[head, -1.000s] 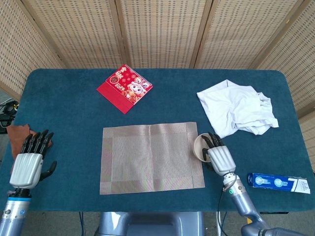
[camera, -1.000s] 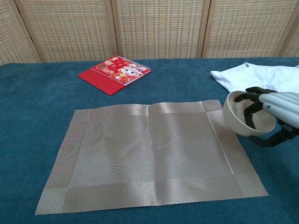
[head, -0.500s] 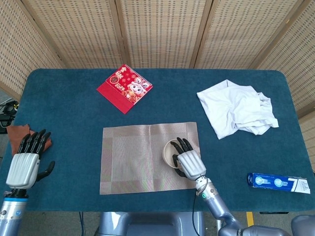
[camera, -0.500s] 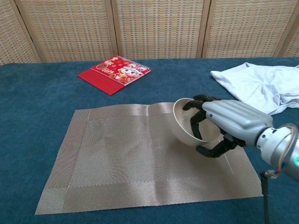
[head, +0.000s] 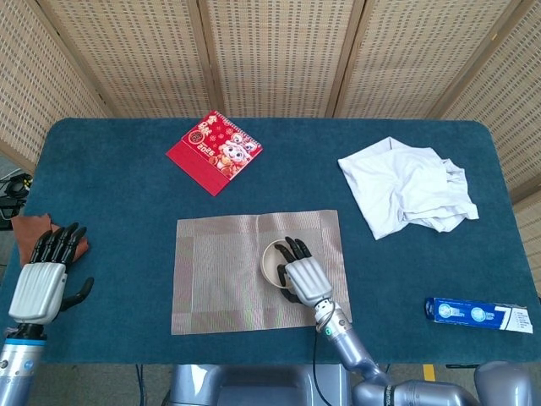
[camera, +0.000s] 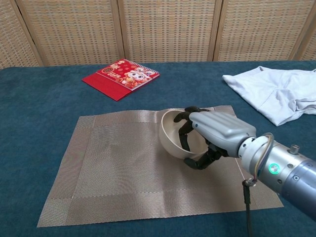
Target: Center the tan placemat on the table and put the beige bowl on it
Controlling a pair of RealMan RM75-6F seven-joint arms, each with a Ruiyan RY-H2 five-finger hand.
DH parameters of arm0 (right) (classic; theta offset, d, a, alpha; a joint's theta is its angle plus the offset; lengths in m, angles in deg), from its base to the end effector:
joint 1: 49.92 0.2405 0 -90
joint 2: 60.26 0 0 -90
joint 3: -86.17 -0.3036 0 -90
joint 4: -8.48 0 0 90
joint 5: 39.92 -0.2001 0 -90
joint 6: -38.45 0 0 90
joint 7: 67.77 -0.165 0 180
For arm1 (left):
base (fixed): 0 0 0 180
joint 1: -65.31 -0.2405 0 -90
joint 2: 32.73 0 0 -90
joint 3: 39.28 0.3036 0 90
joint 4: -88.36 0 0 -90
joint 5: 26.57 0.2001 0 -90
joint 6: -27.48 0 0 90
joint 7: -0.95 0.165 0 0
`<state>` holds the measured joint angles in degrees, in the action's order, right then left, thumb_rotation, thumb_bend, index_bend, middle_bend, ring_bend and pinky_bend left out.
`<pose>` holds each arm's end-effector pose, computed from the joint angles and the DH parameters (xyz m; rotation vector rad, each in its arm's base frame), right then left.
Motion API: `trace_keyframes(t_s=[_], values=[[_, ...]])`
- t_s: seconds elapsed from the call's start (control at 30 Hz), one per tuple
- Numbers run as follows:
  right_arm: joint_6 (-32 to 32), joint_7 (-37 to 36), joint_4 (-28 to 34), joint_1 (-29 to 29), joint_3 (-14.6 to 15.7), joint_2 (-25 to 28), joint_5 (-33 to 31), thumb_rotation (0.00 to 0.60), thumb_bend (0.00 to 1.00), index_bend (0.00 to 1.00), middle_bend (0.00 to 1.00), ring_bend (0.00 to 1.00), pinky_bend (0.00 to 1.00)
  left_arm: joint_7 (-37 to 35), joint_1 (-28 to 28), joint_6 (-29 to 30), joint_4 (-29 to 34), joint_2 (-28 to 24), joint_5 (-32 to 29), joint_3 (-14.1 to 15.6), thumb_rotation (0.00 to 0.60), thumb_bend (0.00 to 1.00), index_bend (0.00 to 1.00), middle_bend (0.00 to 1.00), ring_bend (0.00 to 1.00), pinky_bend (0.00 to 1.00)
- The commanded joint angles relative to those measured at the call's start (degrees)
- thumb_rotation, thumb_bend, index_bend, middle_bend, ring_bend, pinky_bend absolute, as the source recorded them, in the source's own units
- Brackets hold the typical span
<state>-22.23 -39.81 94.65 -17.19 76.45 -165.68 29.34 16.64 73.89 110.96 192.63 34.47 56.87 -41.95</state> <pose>-0.1497 -0.3094 -0.0999 1.8587 -1.0793 1.0345 -0.2984 0.2198 0.1517 -1.4453 -0.9015 -0.9067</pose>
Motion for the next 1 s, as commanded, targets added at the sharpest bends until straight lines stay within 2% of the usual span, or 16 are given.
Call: trace_keyframes(t_s=[0.03, 0.13, 0.2, 0.27, 0.4, 0.53, 0.67, 0.8, 1.0], values=[[0.27, 0.81, -0.25, 0.41, 0.07, -0.68, -0.63, 0.600, 0.50, 0.70, 0.19, 0.00, 0.11, -0.39, 0.03, -0.05, 0.03, -0.17, -0.26, -0.21, 0.600, 0.34, 0.00, 0.00, 0.00, 0.00], [0.03, 1.72, 0.03, 0.58, 0.52, -1.13, -1.02, 0.600, 0.44, 0.64, 0.16, 0.00, 0.10, -0.96, -0.13, 0.23, 0.29, -0.48, -0.12, -0.27, 0.600, 0.34, 0.00, 0.00, 0.00, 0.00], [0.07, 0.81, 0.97, 0.27, 0.67, -0.43, -1.35, 0.600, 0.35, 0.53, 0.09, 0.00, 0.07, -0.91, -0.27, 0.51, 0.51, -0.54, 0.51, -0.04, 0.600, 0.34, 0.00, 0.00, 0.00, 0.00], [-0.01, 0.77, 1.74, 0.19, 0.76, 0.40, -1.55, 0.600, 0.31, 0.42, 0.04, 0.00, 0.05, -0.78, -0.33, 0.62, 0.53, -0.51, 0.73, 0.03, 0.600, 0.34, 0.00, 0.00, 0.00, 0.00], [-1.13, 2.04, 3.51, 0.00, 0.76, 2.06, -1.71, 0.600, 0.28, 0.24, 0.00, 0.00, 0.02, -0.55, -0.34, 0.54, 0.52, -0.41, 0.68, 0.02, 0.600, 0.34, 0.00, 0.00, 0.00, 0.00], [-3.98, 4.22, 5.21, -0.97, 0.85, 5.12, -1.37, 0.600, 0.28, 0.20, 0.00, 0.00, 0.01, -0.28, -0.39, 0.58, 0.38, -0.25, 0.57, -0.04, 0.600, 0.34, 0.00, 0.00, 0.00, 0.00], [-6.59, 2.80, 6.61, -3.13, 1.17, 10.12, -0.83, 0.600, 0.28, 0.19, 0.00, 0.00, 0.00, -0.08, -0.43, 0.46, 0.10, -0.10, 0.20, -0.12, 0.600, 0.34, 0.00, 0.00, 0.00, 0.00], [-9.90, -4.19, 5.13, -6.42, 2.68, 15.96, 3.23, 0.600, 0.28, 0.19, 0.00, 0.00, 0.00, 0.21, -0.62, 0.66, -0.23, 0.23, 0.12, -0.06, 0.600, 0.34, 0.00, 0.00, 0.00, 0.00], [-14.61, -13.42, 1.08, -10.76, 4.89, 21.66, 8.10, 0.600, 0.28, 0.16, 0.00, 0.00, 0.00, 0.79, -1.02, 1.05, -0.68, 0.82, -0.08, 0.07, 0.600, 0.34, 0.00, 0.00, 0.00, 0.00]])
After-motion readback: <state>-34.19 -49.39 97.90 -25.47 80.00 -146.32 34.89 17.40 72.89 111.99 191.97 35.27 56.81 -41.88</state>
